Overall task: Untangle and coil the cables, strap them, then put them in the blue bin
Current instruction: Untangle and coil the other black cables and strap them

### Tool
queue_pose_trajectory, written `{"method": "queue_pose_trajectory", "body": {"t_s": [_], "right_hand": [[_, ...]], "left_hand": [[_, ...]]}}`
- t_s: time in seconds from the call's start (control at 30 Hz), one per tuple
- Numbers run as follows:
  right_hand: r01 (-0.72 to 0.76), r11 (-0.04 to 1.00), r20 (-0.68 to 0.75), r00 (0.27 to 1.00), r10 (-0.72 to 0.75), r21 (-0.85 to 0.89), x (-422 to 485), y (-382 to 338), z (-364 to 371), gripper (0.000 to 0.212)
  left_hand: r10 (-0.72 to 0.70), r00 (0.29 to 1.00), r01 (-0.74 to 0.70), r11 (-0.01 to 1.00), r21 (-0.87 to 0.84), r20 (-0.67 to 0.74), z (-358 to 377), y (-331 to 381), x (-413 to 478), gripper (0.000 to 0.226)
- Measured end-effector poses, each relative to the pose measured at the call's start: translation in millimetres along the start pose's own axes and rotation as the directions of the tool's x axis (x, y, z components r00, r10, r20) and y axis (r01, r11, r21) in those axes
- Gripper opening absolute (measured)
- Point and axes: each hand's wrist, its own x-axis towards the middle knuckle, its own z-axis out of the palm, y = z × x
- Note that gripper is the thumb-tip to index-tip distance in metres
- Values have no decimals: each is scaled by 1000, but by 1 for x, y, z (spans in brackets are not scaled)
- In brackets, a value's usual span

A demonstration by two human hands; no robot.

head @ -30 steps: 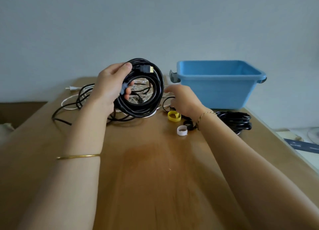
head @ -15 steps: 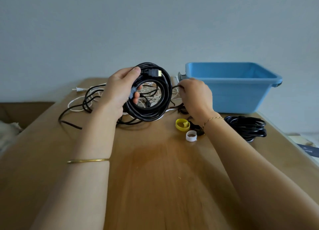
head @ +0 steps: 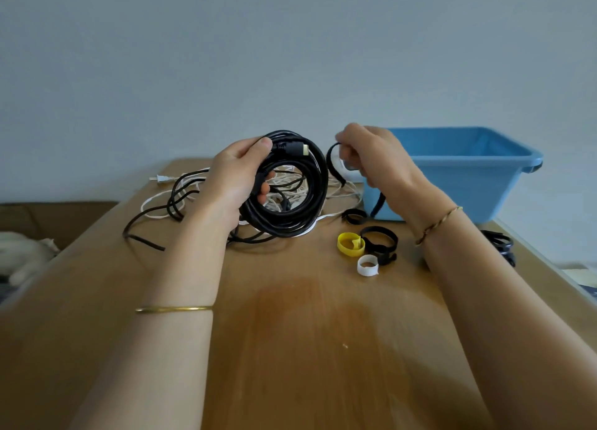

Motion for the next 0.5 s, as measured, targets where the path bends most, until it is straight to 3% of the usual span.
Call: {"method": "queue_pose_trajectory", "body": {"t_s": [0.17,0.3,0.4,0.5], "right_hand": [[326,933,177,938,-299,-152,-7,-8,20,11],[497,676,316,868,-383,-545,1,7,31,12],[546,438,194,756,-626,-714,0,18,43,5],[415,387,-4,678,-735,-823,-1,25,49,16]], "left_hand": [[39,999,-40,999,27,10,2,1,1,11],[64,998,-64,993,97,5,3,0,4,19],[82,995,-90,983,161,50,6,-1,3,30],[82,993,-96,977,190,79,9,-1,3,38]]}}
